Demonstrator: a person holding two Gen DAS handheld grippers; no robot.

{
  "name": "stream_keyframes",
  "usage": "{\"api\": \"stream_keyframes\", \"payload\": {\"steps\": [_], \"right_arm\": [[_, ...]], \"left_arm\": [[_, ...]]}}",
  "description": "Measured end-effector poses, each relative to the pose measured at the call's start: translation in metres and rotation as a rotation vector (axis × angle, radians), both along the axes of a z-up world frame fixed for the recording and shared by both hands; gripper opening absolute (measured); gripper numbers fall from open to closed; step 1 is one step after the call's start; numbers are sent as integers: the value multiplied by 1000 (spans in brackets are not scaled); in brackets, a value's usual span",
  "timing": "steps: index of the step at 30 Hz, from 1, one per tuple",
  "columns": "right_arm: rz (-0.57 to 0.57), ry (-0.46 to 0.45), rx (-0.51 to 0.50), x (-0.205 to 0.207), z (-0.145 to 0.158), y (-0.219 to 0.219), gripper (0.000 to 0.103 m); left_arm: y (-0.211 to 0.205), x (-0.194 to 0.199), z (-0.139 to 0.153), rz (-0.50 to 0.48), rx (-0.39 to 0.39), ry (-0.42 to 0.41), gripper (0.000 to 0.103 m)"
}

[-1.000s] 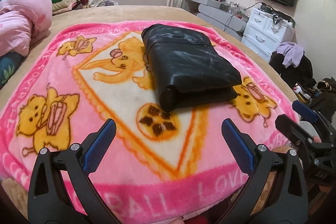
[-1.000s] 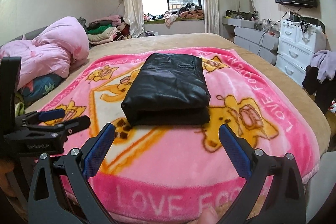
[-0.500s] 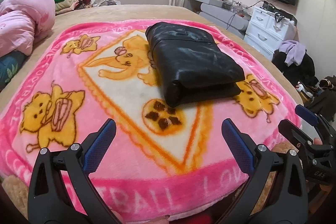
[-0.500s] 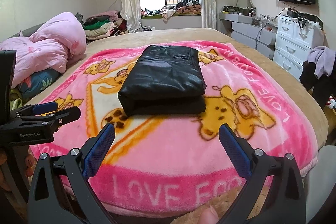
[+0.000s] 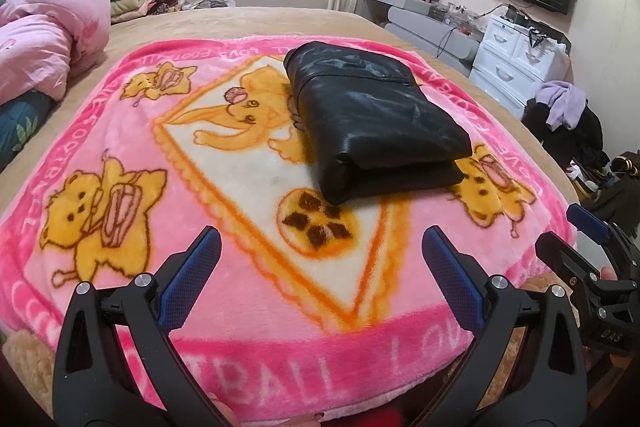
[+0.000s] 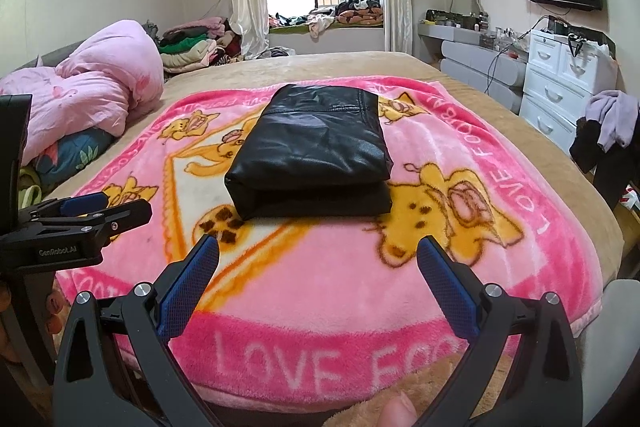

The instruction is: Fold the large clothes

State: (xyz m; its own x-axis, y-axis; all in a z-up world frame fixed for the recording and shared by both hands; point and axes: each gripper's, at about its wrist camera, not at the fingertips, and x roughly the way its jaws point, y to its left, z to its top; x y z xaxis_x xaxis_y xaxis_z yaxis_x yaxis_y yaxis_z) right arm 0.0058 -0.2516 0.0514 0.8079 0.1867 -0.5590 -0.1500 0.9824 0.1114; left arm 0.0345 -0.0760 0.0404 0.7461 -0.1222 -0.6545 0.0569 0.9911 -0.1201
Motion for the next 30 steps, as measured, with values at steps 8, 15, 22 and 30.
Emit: {"api": "stream_keyframes", "payload": {"steps": [8, 15, 22, 30], "right_arm": [[3, 4, 1, 0, 0, 0, 99], [3, 7, -6, -1, 0, 2, 99], [3, 7, -8, -1, 0, 2, 99], [1, 8, -13, -1, 0, 3, 99]], "left_arm": [[-1, -1, 1, 7, 9, 0, 94], [-3, -1, 1, 9, 12, 3, 94], [-3, -2, 1, 10, 12, 2, 95], [-3, -2, 1, 9, 13, 2, 94]]}}
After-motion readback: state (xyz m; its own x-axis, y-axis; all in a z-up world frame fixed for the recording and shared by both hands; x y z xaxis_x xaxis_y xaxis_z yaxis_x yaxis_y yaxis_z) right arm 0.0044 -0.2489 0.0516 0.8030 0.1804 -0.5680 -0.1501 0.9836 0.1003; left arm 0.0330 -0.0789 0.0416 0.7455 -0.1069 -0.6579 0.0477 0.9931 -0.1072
